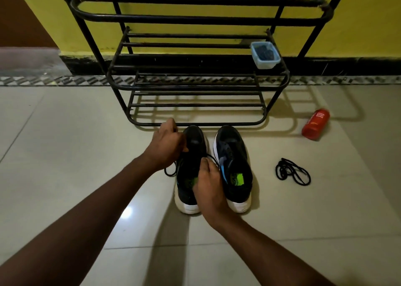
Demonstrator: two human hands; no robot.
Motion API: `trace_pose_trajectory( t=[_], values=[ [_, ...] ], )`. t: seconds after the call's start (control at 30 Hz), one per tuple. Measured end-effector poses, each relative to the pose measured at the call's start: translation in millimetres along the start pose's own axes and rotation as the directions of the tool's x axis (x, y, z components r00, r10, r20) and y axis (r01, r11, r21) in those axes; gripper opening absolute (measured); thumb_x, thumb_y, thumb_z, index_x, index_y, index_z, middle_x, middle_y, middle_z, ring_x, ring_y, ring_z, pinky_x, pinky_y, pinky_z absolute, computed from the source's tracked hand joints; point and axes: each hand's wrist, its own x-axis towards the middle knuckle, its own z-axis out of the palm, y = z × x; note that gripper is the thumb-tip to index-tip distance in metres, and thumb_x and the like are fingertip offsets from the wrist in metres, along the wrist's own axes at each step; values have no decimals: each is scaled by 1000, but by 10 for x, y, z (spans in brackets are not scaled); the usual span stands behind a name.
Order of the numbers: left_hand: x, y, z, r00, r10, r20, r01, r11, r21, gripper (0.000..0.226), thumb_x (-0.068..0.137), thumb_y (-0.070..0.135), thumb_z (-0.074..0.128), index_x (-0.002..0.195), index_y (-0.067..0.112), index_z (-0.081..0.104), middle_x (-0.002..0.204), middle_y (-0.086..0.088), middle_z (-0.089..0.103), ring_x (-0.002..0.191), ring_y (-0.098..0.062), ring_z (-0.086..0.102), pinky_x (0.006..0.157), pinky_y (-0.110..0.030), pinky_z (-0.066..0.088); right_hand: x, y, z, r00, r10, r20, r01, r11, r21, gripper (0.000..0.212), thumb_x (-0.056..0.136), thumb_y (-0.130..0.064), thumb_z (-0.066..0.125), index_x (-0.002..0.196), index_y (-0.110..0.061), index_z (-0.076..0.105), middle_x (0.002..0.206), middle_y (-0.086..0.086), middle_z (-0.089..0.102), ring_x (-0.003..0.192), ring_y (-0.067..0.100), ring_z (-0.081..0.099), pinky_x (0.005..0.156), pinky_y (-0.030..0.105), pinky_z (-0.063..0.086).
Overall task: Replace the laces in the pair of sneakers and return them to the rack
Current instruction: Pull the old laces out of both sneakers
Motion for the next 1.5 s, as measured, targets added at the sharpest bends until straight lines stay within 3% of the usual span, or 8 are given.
trace_pose_trajectory(
  t=[0.07, 0.13, 0.23, 0.33, 0.47, 0.8, 1.17, 1.5],
  values=[
    [-12, 53, -18, 992, -124, 5, 121, 960, -252, 10, 97, 30, 63, 98, 20, 61, 113, -3, 45, 111, -22, 46, 98, -46, 41, 1, 16, 11, 1000, -4, 13, 4, 1000, -21, 66, 82, 7, 64, 145, 4, 43, 145, 22, 48, 132, 35, 51, 114, 35, 38],
    [-32, 105, -86, 976, -190, 103, 197, 585, -787, 12, 106, 22, 49, 99, 12, 51, 106, -8, 65, 106, -27, 63, 96, -51, 52, 10, 26, 19, 1000, -14, 12, 14, 1000, -11, 66, 85, 8, 62, 147, 4, 40, 147, 22, 45, 134, 34, 49, 115, 35, 38],
    [-46, 146, -126, 936, -295, 190, 227, 95, -969, 18, 110, 18, 34, 96, 11, 43, 70, -3, 59, 67, -25, 64, 73, -42, 56, 3, 31, 17, 1000, -9, -1, 9, 1000, -4, 64, 86, 6, 61, 147, 2, 40, 146, 20, 47, 133, 33, 50, 114, 34, 38],
    [-38, 96, -98, 909, -417, -12, 169, 395, -903, 22, 109, 21, 39, 88, 16, 43, 66, 5, 47, 58, -13, 42, 58, -32, 41, 1, 33, -8, 1000, -9, 12, 8, 1000, 22, 65, 90, 3, 59, 151, -2, 36, 150, 16, 43, 137, 29, 45, 117, 31, 32],
    [-139, -176, -46, 942, -192, -274, 49, 889, -456, 24, 101, 40, 54, 89, 19, 50, 66, 1, 55, 60, -18, 51, 57, -36, 41, 17, 49, -23, 1000, -9, 19, 8, 998, 56, 64, 90, 0, 60, 150, -1, 38, 150, 17, 44, 137, 30, 45, 118, 33, 33],
    [-455, -149, 448, 997, 25, 76, -2, 956, -293, 90, 80, 74, 52, 153, 28, 27, 159, 2, 30, 137, -26, 45, 104, -51, 46, 211, -7, -227, 995, -93, 22, 88, 980, 181, 58, 94, -9, 58, 149, -10, 40, 157, 1, 32, 143, 16, 32, 112, 14, 16],
    [-649, 32, 623, 983, -130, 127, 164, 937, -307, 92, 80, 68, 32, 160, 30, 7, 169, 9, 7, 154, -22, 14, 116, -60, 27, 888, -102, -365, 947, -215, 237, 236, 970, -61, 18, 82, -5, 68, 98, -13, 70, 117, 11, 53, 107, 28, 56, 92, 37, 51],
    [-650, 52, 559, 980, -114, 164, 137, 981, -136, 95, 77, 67, 10, 162, 25, 1, 170, 5, 2, 155, -18, 7, 123, -44, 14, 940, 135, -163, 984, -169, 51, 143, 936, 322, 24, 84, -2, 70, 82, -21, 56, 92, -3, 58, 95, 22, 54, 82, 27, 35]
  ],
)
